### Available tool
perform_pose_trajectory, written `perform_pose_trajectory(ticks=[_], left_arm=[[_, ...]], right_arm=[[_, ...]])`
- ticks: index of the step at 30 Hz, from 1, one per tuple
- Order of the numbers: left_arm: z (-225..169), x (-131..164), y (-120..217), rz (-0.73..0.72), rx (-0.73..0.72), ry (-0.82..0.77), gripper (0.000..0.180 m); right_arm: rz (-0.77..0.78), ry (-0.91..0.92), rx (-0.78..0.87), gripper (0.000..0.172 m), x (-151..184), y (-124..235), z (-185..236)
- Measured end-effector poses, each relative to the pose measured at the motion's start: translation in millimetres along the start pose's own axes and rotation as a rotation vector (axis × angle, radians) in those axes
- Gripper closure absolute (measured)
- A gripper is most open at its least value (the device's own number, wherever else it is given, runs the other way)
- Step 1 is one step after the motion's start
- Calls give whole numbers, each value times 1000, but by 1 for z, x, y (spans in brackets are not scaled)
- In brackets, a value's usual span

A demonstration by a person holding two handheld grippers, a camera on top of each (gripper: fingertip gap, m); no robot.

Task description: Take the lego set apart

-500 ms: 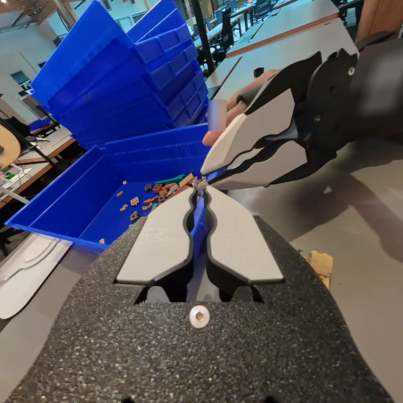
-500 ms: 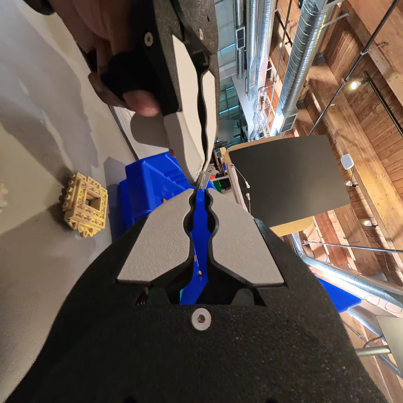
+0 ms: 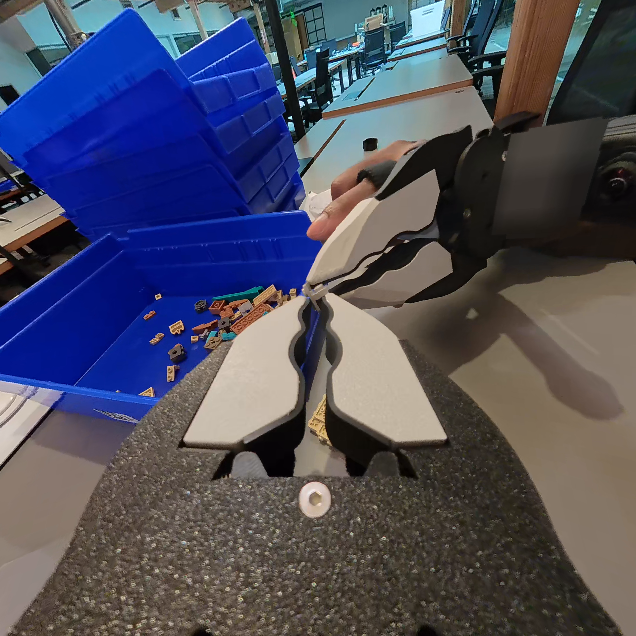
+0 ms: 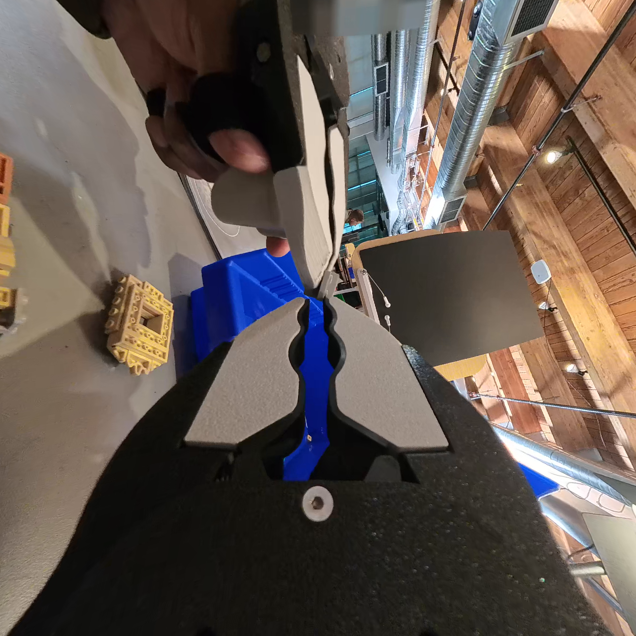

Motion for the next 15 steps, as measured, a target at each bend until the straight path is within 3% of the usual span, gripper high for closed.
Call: perform_pose_trajectory(ticks=[15], left_arm=[[-1, 2, -3, 29, -12, -6, 175]], right_arm=[[-2, 8, 2, 165, -4, -1, 2]])
Point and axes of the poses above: each gripper's, where its closed fingertips meet, y back along the fingers, x out of its underside, z = x × y across the jaws, the point moved 8 cm from there along y, back along the fingers, and after that the axes turned 10 degrees about -x, right-handed, at the moved point
